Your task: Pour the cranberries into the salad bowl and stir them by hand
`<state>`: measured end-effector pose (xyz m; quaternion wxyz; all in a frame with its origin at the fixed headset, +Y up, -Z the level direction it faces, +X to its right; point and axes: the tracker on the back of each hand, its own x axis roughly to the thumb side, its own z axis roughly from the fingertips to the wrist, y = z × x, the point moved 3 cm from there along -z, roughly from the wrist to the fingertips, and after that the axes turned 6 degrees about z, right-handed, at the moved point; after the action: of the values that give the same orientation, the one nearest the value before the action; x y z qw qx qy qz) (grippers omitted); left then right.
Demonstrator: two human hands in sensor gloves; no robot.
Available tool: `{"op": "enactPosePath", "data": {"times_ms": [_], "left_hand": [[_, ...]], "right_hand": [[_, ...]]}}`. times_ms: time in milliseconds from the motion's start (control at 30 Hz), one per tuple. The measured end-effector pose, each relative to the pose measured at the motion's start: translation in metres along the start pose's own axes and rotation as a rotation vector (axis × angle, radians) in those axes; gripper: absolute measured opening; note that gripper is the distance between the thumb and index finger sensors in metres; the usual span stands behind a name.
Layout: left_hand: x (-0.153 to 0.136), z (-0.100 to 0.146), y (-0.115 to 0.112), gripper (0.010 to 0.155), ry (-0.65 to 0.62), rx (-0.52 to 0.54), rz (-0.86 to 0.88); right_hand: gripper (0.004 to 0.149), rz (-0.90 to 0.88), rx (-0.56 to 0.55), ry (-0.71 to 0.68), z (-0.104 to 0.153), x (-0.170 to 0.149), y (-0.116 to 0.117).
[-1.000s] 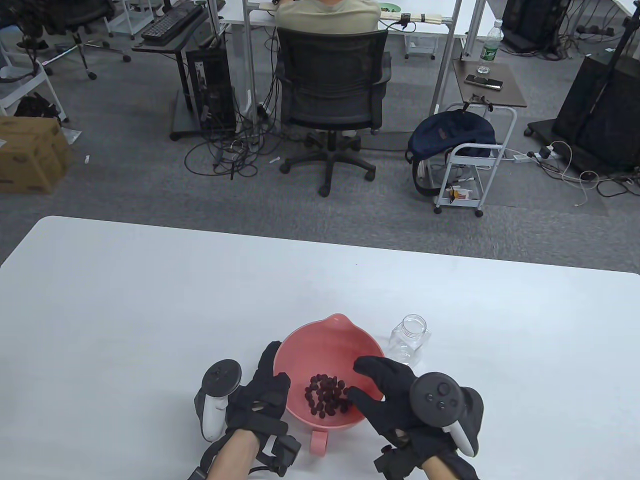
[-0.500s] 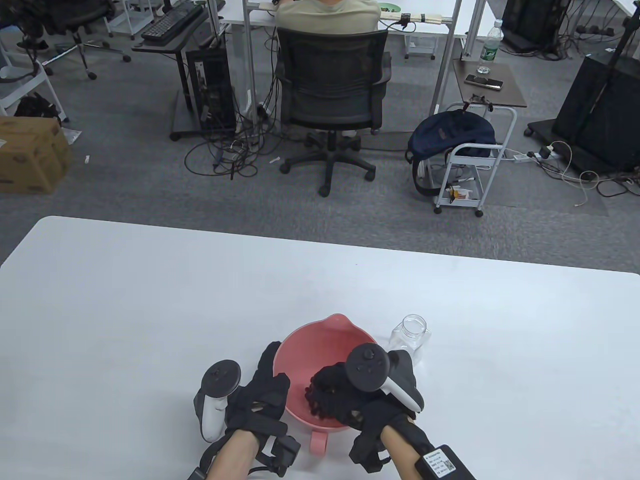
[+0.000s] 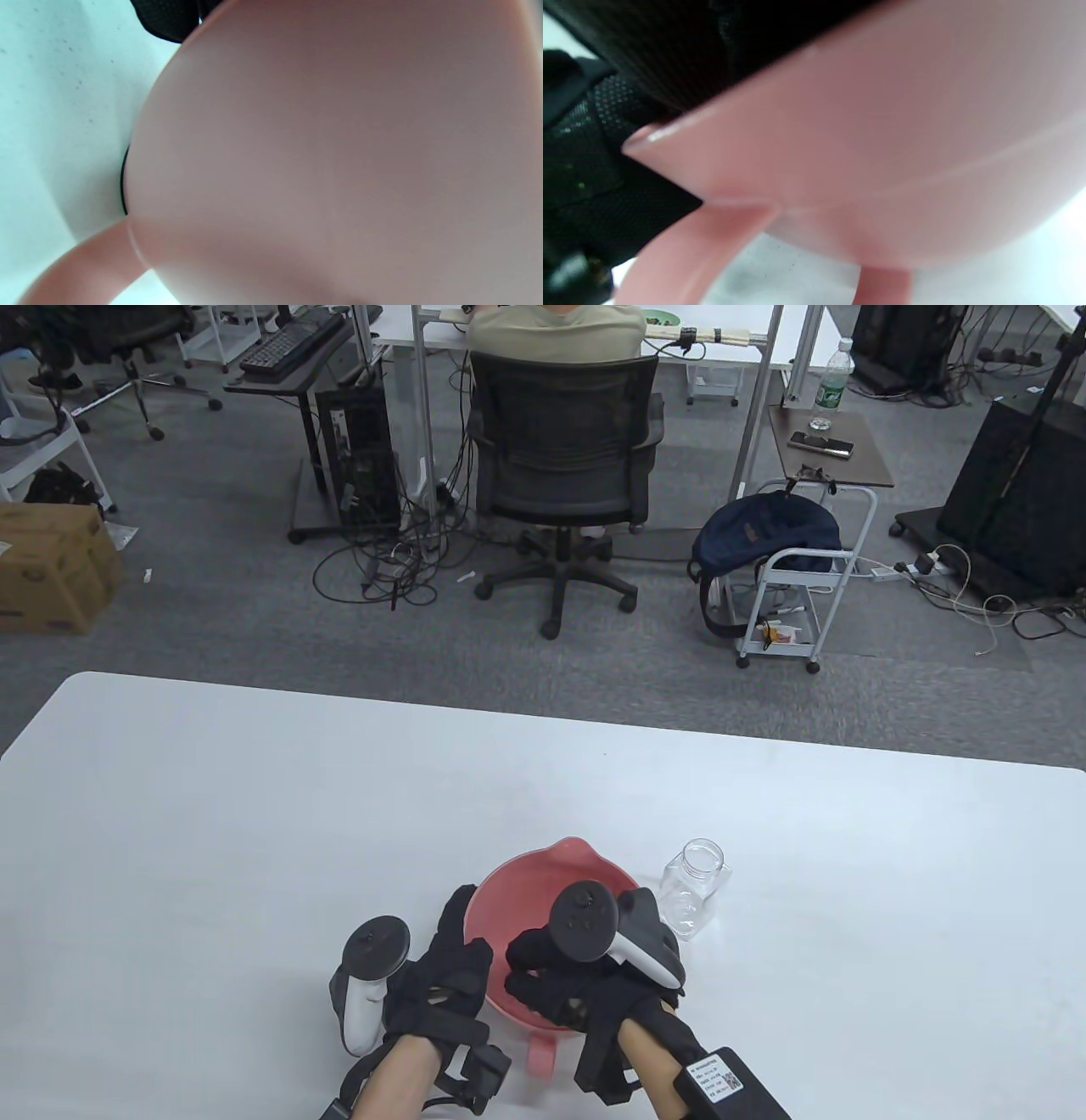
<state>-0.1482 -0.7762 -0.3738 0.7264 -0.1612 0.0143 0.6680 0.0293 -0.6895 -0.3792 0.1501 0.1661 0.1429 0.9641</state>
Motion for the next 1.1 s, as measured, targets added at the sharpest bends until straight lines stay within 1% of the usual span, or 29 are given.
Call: {"op": "enactPosePath", "data": {"times_ms": [167,200,267,333,433,500,567,667,767,933,1033,1100], "left_hand": [[0.0,0.0,0.0,0.067,0.0,0.0,-0.001],[0.0,0.0,0.0,0.067,0.0,0.001,-0.002],[0.0,0.0,0.0,0.067,0.0,0.002,-0.002],[0.0,0.0,0.0,0.067,0.0,0.001,-0.002],[0.0,0.0,0.0,0.067,0.0,0.001,-0.004],[0.0,0.0,-0.001,0.068,-0.001,0.001,-0.004],[0.0,0.0,-0.001,0.067,-0.001,0.001,-0.005],[0.0,0.0,-0.001,0.068,-0.001,-0.003,-0.005],[0.0,0.0,-0.001,0.068,-0.003,-0.004,-0.007],[0.0,0.0,-0.001,0.068,-0.002,-0.007,-0.005],[0.0,0.0,-0.001,0.068,-0.005,-0.009,-0.007],[0.0,0.0,-0.002,0.068,-0.006,-0.01,-0.007]], "right_hand": [[0.05,-0.034,0.021,0.014,-0.014,-0.001,0.012],[0.05,-0.041,0.03,0.036,-0.016,-0.004,0.016],[0.05,0.008,0.046,0.072,-0.021,-0.008,0.02],[0.051,0.026,0.043,0.094,-0.023,-0.012,0.024],[0.055,-0.011,0.078,0.116,-0.024,-0.018,0.029],[0.052,-0.025,0.096,0.129,-0.025,-0.021,0.031],[0.045,-0.024,0.143,0.154,-0.027,-0.024,0.035],[0.043,0.009,0.214,0.196,-0.03,-0.026,0.041],[0.044,0.067,0.31,0.237,-0.032,-0.028,0.048],[0.047,0.089,0.356,0.251,-0.032,-0.029,0.051],[0.05,0.13,0.442,0.282,-0.032,-0.031,0.055],[0.052,0.13,0.439,0.283,-0.032,-0.032,0.056]]}}
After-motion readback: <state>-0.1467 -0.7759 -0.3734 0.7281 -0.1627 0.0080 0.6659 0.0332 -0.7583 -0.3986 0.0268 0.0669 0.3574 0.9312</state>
